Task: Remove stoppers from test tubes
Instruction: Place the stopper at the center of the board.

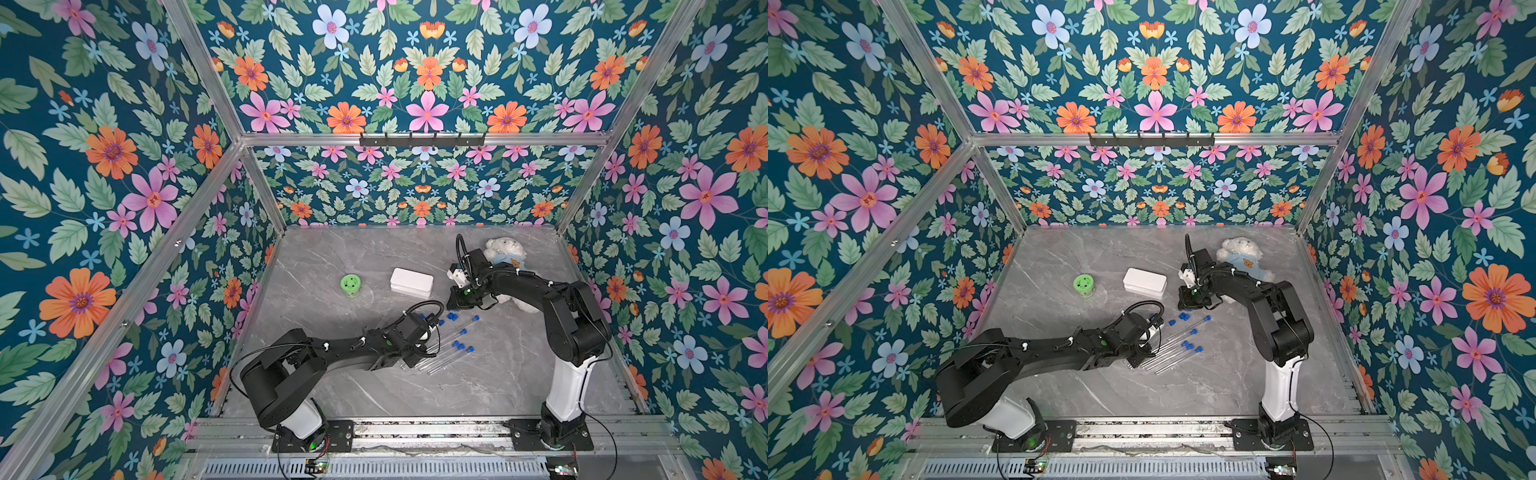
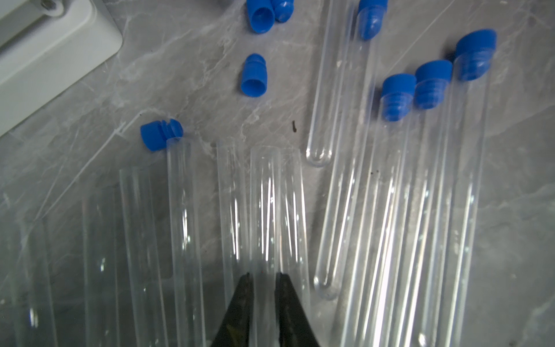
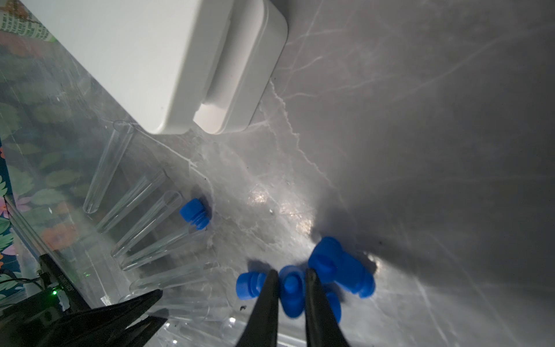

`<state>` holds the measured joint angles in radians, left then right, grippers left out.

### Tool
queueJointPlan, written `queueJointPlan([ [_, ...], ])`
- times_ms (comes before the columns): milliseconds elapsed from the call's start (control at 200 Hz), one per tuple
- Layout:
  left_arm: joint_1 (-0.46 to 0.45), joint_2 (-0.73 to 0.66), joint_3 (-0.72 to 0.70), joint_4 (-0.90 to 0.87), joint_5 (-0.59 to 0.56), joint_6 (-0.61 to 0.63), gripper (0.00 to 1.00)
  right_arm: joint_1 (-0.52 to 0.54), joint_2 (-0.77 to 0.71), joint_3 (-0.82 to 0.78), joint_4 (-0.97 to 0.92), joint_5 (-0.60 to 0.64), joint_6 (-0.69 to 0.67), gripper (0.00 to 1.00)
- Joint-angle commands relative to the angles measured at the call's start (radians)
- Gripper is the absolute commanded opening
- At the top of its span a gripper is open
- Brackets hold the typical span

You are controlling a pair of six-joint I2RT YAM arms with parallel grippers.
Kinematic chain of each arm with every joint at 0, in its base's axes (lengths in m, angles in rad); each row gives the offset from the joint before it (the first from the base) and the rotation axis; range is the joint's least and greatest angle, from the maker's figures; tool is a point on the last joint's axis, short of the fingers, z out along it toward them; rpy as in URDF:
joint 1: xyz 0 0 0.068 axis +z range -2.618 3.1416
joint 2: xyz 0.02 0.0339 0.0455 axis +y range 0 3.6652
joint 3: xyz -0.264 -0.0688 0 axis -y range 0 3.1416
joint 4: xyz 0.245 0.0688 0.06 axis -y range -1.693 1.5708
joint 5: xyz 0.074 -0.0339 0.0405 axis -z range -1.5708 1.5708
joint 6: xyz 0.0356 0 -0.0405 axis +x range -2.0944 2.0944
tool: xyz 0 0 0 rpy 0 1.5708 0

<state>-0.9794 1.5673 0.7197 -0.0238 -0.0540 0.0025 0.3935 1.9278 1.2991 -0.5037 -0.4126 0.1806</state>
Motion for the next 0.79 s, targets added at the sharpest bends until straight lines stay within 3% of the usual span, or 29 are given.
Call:
queueJointPlan([
  [0, 0.001, 0.004, 0.006, 0.007, -0.010, -0.009, 0.00, 0.003, 0.000, 0.005, -0.006, -0.008, -0.017, 0.18],
  [280, 0.001, 0.007, 0.014, 0.001, -0.009, -0.006, 0.00, 0.004, -0.008, 0.002, -0.002, -0.011, -0.012, 0.21],
  [790, 0.001, 0.018, 0.025, 0.001, -0.003, 0.000, 0.09, 0.004, -0.038, -0.011, 0.015, -0.017, -0.007, 0.26],
])
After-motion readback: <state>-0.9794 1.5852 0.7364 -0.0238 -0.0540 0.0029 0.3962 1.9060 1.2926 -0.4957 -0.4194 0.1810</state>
